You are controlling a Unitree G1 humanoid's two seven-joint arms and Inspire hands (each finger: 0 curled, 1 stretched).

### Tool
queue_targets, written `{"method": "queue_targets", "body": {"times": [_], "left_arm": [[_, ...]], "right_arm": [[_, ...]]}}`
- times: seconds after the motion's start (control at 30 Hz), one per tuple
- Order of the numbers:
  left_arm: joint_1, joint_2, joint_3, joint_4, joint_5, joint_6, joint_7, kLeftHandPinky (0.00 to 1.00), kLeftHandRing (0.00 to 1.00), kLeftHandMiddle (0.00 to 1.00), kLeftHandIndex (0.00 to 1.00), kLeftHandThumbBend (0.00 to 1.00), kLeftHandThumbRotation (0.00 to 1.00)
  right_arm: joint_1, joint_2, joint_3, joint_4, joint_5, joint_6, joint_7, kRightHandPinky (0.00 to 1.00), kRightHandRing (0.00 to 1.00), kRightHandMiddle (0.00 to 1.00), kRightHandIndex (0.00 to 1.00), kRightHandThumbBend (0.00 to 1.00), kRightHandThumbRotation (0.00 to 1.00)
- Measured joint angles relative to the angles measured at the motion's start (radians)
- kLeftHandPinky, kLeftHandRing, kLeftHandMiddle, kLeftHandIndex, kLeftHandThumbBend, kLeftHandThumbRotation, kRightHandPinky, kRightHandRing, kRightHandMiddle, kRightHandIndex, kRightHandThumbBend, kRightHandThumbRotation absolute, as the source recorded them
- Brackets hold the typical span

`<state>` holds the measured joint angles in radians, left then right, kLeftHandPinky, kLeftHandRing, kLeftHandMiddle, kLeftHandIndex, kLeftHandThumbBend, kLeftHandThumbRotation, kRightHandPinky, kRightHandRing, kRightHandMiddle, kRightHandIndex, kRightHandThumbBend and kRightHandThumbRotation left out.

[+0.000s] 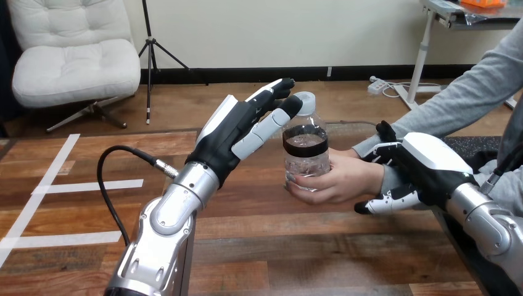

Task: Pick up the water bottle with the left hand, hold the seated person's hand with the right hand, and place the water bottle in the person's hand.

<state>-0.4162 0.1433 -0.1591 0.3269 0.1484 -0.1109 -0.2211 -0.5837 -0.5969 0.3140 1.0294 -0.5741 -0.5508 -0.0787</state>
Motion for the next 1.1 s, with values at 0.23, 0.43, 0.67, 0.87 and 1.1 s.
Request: {"method": "queue_targets", "body": {"times": [0.23, 0.43, 0.67, 0.87, 1.1], "left_arm": [[0.0, 0.001, 0.0, 0.0, 0.0, 0.0, 0.0, 0.95, 0.91, 0.91, 0.9, 0.98, 1.0], [0.0, 0.002, 0.0, 0.0, 0.0, 0.0, 0.0, 0.94, 0.9, 0.91, 0.9, 0.97, 1.0], [0.0, 0.003, 0.0, 0.0, 0.0, 0.0, 0.0, 0.93, 0.9, 0.9, 0.9, 0.96, 1.0], [0.0, 0.003, 0.001, 0.0, -0.001, 0.0, 0.0, 0.93, 0.9, 0.9, 0.9, 0.97, 1.0], [0.0, 0.003, 0.004, 0.0, -0.004, 0.0, 0.0, 0.93, 0.9, 0.91, 0.9, 0.99, 1.0]], "right_arm": [[0.0, 0.0, 0.0, -0.001, 0.0, 0.0, 0.0, 0.68, 0.76, 0.78, 0.78, 0.99, 0.52], [0.0, 0.0, 0.0, -0.001, 0.005, 0.0, 0.005, 0.73, 0.8, 0.81, 0.8, 1.0, 0.54], [0.0, 0.0, 0.0, -0.001, 0.008, 0.0, 0.014, 0.75, 0.82, 0.82, 0.82, 1.0, 0.56], [0.0, 0.0, 0.0, -0.001, 0.015, 0.0, 0.025, 0.75, 0.83, 0.83, 0.83, 1.0, 0.59], [0.0, 0.001, -0.004, -0.001, 0.036, 0.002, 0.051, 0.74, 0.83, 0.84, 0.84, 1.0, 0.64]]}}
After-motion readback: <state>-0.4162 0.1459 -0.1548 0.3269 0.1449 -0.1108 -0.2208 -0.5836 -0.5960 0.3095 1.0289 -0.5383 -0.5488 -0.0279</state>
